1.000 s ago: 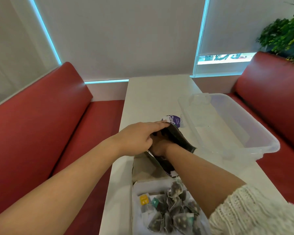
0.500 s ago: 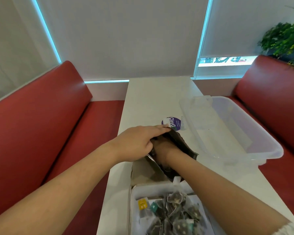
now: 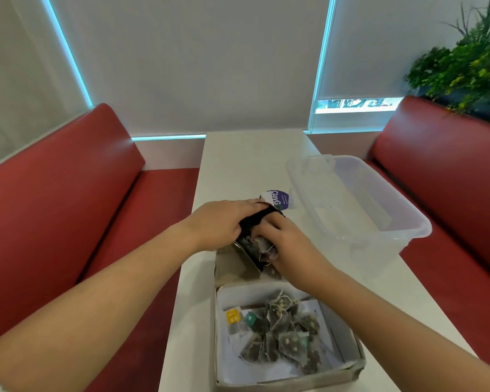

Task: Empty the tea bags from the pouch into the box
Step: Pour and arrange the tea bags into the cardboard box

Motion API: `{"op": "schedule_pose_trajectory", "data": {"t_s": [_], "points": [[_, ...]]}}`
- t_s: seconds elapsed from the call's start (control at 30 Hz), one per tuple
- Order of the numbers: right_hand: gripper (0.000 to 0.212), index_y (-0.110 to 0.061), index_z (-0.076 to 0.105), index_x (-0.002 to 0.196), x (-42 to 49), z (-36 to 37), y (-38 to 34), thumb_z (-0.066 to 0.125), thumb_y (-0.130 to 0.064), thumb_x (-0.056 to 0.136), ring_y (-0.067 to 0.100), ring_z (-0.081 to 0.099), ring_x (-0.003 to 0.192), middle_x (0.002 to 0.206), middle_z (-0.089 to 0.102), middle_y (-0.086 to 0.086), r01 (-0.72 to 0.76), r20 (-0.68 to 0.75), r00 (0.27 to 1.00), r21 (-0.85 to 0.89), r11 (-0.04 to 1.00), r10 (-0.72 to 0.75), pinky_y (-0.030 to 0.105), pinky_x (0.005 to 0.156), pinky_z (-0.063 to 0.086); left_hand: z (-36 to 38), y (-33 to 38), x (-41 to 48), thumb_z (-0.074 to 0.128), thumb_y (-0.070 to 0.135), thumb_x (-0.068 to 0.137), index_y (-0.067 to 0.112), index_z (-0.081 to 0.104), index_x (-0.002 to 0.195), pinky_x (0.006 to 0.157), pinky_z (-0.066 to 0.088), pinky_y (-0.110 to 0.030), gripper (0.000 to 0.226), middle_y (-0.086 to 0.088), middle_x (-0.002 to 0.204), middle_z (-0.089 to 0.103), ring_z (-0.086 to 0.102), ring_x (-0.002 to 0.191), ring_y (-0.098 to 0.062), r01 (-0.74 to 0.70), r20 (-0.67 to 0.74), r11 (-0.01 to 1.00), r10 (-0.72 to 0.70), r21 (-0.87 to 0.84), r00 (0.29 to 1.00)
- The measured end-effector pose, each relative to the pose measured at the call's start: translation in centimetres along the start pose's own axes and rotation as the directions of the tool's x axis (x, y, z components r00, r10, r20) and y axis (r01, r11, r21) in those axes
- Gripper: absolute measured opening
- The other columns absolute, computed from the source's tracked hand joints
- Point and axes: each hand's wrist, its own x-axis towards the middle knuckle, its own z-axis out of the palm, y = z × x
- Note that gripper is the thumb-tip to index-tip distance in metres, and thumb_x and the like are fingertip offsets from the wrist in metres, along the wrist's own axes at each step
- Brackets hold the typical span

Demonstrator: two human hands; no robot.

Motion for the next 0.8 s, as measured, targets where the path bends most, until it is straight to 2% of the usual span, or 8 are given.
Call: {"op": "schedule_pose_trajectory", "data": {"t_s": [0.07,0.13,0.3,0.5,0.63,0.8], "points": [[0.031,-0.009,0.064,0.101,-0.8,-1.0,-0.6,0.065,0.004,0.073,0.025,0.055,0.089,0.105,0.056,0.012,0.003,-0.054,0.999,0.064,0.998,0.001,0.025,0.075,0.043,0.0,-0.1,0.0,0.045,0.010,0.090,0.045,0.025,0.143,0.094,0.043,-0.028,0.067,0.020,0.150,0.035,0.048,0.127,-0.012,-0.003,-0.001,1.000,0.003,0.016,1.000],[0.032,-0.010,0.064,0.102,-1.7,-1.6,-0.8,0.065,0.006,0.075,0.023,0.056,0.089,0.106,0.055,0.009,0.006,-0.091,0.996,0.124,0.992,0.005,0.025,0.074,0.046,-0.3,0.1,0.1,0.044,0.008,0.088,0.041,0.026,0.145,0.091,0.043,-0.028,0.068,0.016,0.150,0.036,0.049,0.125,-0.014,0.000,0.001,0.999,0.000,0.038,1.000],[0.033,-0.018,0.062,0.101,-4.2,-2.4,-1.4,0.070,0.002,0.077,0.016,0.055,0.096,0.107,0.052,0.000,0.024,-0.093,0.996,0.184,0.983,-0.007,0.024,0.081,0.048,0.0,0.2,0.3,0.042,0.006,0.088,0.036,0.022,0.147,0.090,0.047,-0.034,0.069,0.013,0.154,0.029,0.050,0.125,-0.019,0.024,-0.021,0.988,-0.021,0.153,1.000],[0.031,-0.022,0.060,0.104,-7.8,-1.1,-1.1,0.070,-0.006,0.080,0.012,0.053,0.098,0.109,0.052,-0.003,-0.008,0.036,0.999,0.173,0.985,0.002,0.021,0.082,0.046,0.6,-0.8,0.7,0.041,0.005,0.088,0.036,0.024,0.147,0.089,0.049,-0.038,0.069,0.012,0.154,0.030,0.052,0.125,-0.022,0.050,-0.062,0.989,-0.041,0.141,0.997],[0.034,-0.027,0.055,0.106,-9.6,0.9,-0.2,0.068,-0.010,0.080,0.008,0.049,0.098,0.112,0.052,-0.002,-0.083,0.177,0.983,0.145,0.986,0.056,0.009,0.084,0.036,0.7,-1.0,0.8,0.041,0.003,0.087,0.035,0.026,0.146,0.092,0.047,-0.037,0.069,0.012,0.154,0.031,0.048,0.128,-0.020,0.043,-0.054,0.992,-0.037,0.116,0.998],[0.032,-0.024,0.059,0.104,-10.4,2.2,0.2,0.072,-0.011,0.078,0.010,0.054,0.099,0.108,0.055,-0.004,-0.129,0.141,0.984,0.175,0.976,0.105,0.024,0.085,0.047,0.9,-0.9,0.9,0.042,0.004,0.087,0.036,0.026,0.146,0.093,0.046,-0.037,0.069,0.011,0.153,0.032,0.048,0.129,-0.020,0.038,-0.051,0.995,-0.033,0.092,0.998]]}}
